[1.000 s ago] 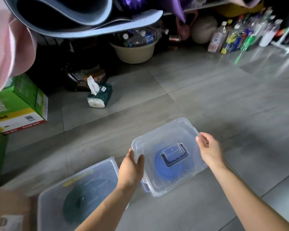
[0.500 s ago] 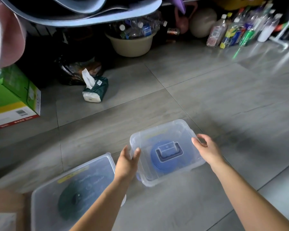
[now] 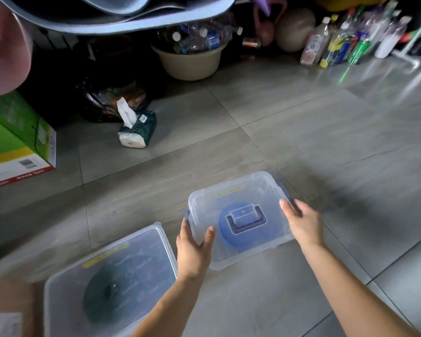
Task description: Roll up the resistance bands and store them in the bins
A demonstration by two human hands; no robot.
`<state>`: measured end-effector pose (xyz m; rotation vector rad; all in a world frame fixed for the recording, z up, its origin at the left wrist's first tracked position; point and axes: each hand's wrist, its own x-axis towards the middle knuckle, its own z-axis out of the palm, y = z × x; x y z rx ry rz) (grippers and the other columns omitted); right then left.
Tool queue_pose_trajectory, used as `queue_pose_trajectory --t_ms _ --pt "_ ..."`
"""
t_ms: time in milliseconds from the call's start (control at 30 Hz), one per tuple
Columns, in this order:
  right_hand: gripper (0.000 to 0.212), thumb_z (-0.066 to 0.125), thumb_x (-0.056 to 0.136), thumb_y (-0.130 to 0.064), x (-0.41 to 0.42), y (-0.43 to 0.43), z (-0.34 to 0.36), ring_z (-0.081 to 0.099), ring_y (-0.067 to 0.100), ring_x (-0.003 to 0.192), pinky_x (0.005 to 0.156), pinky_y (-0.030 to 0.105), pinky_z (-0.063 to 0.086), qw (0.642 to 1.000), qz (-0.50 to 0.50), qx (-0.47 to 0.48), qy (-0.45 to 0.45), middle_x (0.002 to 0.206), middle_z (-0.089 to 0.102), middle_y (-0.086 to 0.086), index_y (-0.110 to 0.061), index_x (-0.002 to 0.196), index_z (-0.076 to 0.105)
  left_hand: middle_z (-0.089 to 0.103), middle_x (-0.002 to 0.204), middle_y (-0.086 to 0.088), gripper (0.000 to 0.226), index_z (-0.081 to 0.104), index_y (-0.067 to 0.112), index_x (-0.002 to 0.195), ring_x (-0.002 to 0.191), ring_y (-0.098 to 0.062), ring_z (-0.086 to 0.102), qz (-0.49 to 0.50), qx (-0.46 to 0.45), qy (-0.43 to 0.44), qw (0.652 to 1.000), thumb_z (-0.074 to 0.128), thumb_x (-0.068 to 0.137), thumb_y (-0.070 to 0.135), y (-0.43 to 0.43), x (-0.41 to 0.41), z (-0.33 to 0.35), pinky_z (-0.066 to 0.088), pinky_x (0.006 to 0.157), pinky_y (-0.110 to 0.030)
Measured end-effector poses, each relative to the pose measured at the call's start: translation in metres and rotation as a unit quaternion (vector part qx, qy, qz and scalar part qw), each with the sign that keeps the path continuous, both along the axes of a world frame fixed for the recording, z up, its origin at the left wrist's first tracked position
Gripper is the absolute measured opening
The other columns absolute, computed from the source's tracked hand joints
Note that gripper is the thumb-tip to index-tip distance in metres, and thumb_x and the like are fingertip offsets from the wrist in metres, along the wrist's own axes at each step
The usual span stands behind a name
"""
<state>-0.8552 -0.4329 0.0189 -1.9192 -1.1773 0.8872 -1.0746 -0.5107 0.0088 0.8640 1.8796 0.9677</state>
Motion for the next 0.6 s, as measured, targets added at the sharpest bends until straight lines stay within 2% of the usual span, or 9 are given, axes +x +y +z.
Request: queue_pose_trajectory --t_ms 67,133,200,300,433,500,567,600 --pt "0.031 0.062 0.089 -0.03 -0.002 -0.001 -0.001 0.058 0.014 0.086 0.078 0.021 0.038 1.0 -0.014 0.006 -0.004 0.092 0.067 -0.001 -0.008 0.112 0.067 0.043 0.137 0.011 0.068 0.026 0.028 0.146 0.128 -0.012 0.041 0.004 0.024 -0.021 0.999 0.058 0.087 0.039 -0.002 0.006 0.004 0.032 0.104 -0.025" --pt "0.033 0.06 0.091 -0.029 -0.005 -0.002 -0.002 0.059 0.012 0.088 0.079 0.02 0.039 0.999 -0.023 0.016 -0.014 0.103 0.071 0.004 -0.007 0.115 0.066 0.034 0.147 0.005 0.062 0.017 0.021 0.149 0.135 -0.014 0.034 0.009 0.027 -0.004 1.0 0.049 0.095 0.023 0.0 0.012 0.005 0.027 0.107 -0.024" --pt "0.036 0.058 0.092 -0.03 -0.007 -0.004 -0.002 0.061 0.015 0.095 0.081 0.022 0.041 0.999 -0.025 0.021 -0.036 0.113 0.069 0.006 -0.006 0.118 0.064 0.023 0.155 0.0 0.06 0.011 0.017 0.15 0.141 -0.016 0.024 0.02 0.01 -0.002 1.0 0.042 0.098 0.02 0.002 0.018 0.004 0.021 0.112 -0.026" --pt "0.042 0.048 0.095 -0.039 -0.008 -0.002 0.001 0.059 0.029 0.11 0.084 0.032 0.045 0.989 0.005 0.004 -0.148 0.119 0.066 0.008 -0.012 0.126 0.059 0.007 0.158 -0.005 0.059 0.003 0.016 0.15 0.145 -0.016 0.01 0.008 0.003 0.014 1.0 0.035 0.1 0.02 0.005 0.024 0.009 0.011 0.112 -0.024" --pt "0.048 0.032 0.099 -0.041 -0.006 -0.003 0.002 0.055 0.04 0.109 0.084 0.039 0.045 0.953 0.083 -0.051 -0.286 0.116 0.066 0.014 -0.016 0.135 0.051 -0.003 0.158 -0.002 0.062 -0.007 0.017 0.149 0.144 -0.02 0.014 -0.047 -0.011 0.032 0.998 0.031 0.101 0.024 0.004 0.019 0.013 0.019 0.11 -0.028" --pt "0.048 0.031 0.1 -0.038 -0.003 -0.003 0.006 0.054 0.037 0.114 0.089 0.039 0.044 0.957 0.108 -0.061 -0.261 0.124 0.062 0.012 -0.016 0.139 0.045 -0.003 0.158 0.001 0.065 -0.008 0.018 0.149 0.145 -0.015 0.011 -0.071 -0.026 0.011 0.997 0.033 0.1 0.028 0.001 0.011 0.015 0.017 0.11 -0.026" --pt "0.05 0.038 0.099 -0.036 0.004 -0.012 0.008 0.048 0.031 0.125 0.099 0.037 0.039 0.972 0.119 -0.083 -0.188 0.138 0.051 0.01 -0.015 0.144 0.036 0.004 0.158 0.004 0.066 -0.003 0.02 0.15 0.14 0.003 0.011 -0.086 0.008 -0.009 0.996 0.037 0.099 0.031 -0.024 0.004 0.017 0.013 0.108 -0.016" --pt "0.053 0.043 0.097 -0.035 0.008 -0.018 0.008 0.046 0.029 0.128 0.102 0.036 0.036 0.977 0.119 -0.085 -0.155 0.141 0.048 0.01 -0.014 0.145 0.034 0.012 0.156 0.008 0.065 0.003 0.026 0.149 0.132 0.016 0.018 -0.079 0.026 -0.039 0.996 0.041 0.097 0.033 -0.037 0.001 0.018 0.016 0.104 -0.009"
